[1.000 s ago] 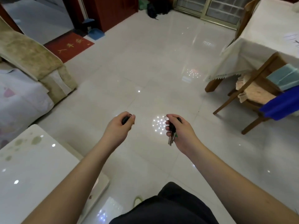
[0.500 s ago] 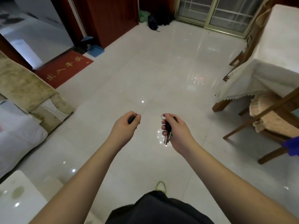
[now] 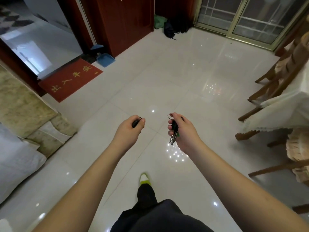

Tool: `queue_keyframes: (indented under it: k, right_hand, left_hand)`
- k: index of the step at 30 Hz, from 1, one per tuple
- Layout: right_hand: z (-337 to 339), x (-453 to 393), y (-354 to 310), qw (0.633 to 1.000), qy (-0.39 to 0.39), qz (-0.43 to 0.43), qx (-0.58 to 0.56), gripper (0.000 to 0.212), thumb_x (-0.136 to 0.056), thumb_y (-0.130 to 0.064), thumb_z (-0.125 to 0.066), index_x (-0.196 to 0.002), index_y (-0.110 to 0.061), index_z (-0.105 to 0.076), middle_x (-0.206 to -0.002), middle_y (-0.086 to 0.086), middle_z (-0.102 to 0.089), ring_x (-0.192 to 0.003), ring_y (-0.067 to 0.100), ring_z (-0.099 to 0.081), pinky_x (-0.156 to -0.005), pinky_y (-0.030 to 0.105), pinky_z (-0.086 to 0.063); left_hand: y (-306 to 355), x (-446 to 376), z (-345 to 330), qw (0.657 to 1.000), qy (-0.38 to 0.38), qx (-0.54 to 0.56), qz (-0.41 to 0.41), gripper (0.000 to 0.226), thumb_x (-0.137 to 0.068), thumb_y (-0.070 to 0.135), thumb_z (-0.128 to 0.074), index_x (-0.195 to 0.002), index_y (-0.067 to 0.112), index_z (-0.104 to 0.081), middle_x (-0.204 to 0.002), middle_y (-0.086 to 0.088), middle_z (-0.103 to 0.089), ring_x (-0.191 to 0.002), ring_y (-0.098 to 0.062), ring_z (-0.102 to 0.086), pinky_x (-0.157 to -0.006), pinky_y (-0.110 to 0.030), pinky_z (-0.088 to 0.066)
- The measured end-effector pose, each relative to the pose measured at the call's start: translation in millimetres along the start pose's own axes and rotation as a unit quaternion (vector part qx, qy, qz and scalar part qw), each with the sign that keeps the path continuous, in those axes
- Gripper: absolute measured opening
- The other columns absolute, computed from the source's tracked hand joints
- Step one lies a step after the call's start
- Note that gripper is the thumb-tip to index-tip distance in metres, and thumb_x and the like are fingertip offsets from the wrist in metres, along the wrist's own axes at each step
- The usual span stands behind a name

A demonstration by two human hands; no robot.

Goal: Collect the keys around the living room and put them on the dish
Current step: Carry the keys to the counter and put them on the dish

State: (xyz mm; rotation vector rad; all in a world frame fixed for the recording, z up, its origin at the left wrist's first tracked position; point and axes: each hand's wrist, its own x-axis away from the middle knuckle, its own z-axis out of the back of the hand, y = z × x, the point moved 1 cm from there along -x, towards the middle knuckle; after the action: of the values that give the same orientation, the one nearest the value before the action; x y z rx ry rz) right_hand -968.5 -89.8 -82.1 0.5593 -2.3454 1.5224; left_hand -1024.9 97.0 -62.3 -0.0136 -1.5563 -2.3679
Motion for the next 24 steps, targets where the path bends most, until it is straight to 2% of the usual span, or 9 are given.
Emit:
queue_keyframes:
  k: [5, 9, 16, 21, 24]
  right_hand:
    - [-60, -91, -19, 1.000, 0.010, -0.007, 0.002, 0.013, -0.096, -0.018, -0.057, -0.096, -0.008, -0.066, -0.069, 0.004, -0.058, -0.054, 0.015, -0.052, -0.045, 0.024, -0.038]
    - [-93, -148, -38, 1.000, 0.007, 0.002, 0.015, 0.015, -0.096, -0.021, -0.058, -0.096, -0.009, -0.068, -0.069, 0.002, -0.060, -0.055, 0.016, -0.054, -0.045, 0.025, -0.040]
    - [-113, -265, -104, 0.998, 0.041, 0.045, 0.006, 0.015, -0.097, -0.019, -0.056, -0.095, -0.008, -0.066, -0.070, 0.003, -0.059, -0.055, 0.015, -0.053, -0.045, 0.025, -0.039]
    - [-125, -368, -140, 0.999, 0.015, 0.044, 0.008, 0.014, -0.096, -0.019, -0.057, -0.092, -0.010, -0.068, -0.069, 0.002, -0.061, -0.055, 0.015, -0.054, -0.045, 0.025, -0.040]
    - [-131, -439, -167, 0.999, 0.012, 0.033, 0.012, 0.014, -0.096, -0.019, -0.057, -0.095, -0.010, -0.067, -0.073, 0.004, -0.059, -0.056, 0.015, -0.053, -0.046, 0.024, -0.039]
  left_hand:
    - [3, -108, 38, 1.000, 0.022, 0.000, -0.002, 0.030, -0.092, 0.042, -0.050, -0.071, 0.020, -0.051, -0.056, 0.009, -0.041, -0.047, -0.007, -0.034, -0.048, -0.022, -0.031]
    - [26, -186, 51, 0.999, -0.003, -0.016, -0.029, 0.031, -0.093, 0.041, -0.050, -0.071, 0.019, -0.051, -0.054, 0.011, -0.040, -0.044, -0.005, -0.033, -0.040, -0.012, -0.028]
    - [49, -318, 53, 0.999, -0.030, -0.021, -0.027, 0.032, -0.093, 0.040, -0.050, -0.071, 0.017, -0.051, -0.051, 0.013, -0.038, -0.043, -0.005, -0.031, -0.039, -0.012, -0.027]
    - [58, -423, 47, 0.999, -0.029, -0.026, -0.018, 0.031, -0.090, 0.044, -0.050, -0.069, 0.020, -0.050, -0.050, 0.012, -0.040, -0.042, -0.005, -0.031, -0.038, -0.011, -0.026]
    - [71, -494, 41, 0.999, -0.031, -0.029, -0.001, 0.031, -0.091, 0.043, -0.050, -0.067, 0.024, -0.050, -0.048, 0.013, -0.041, -0.042, -0.006, -0.032, -0.042, -0.016, -0.029]
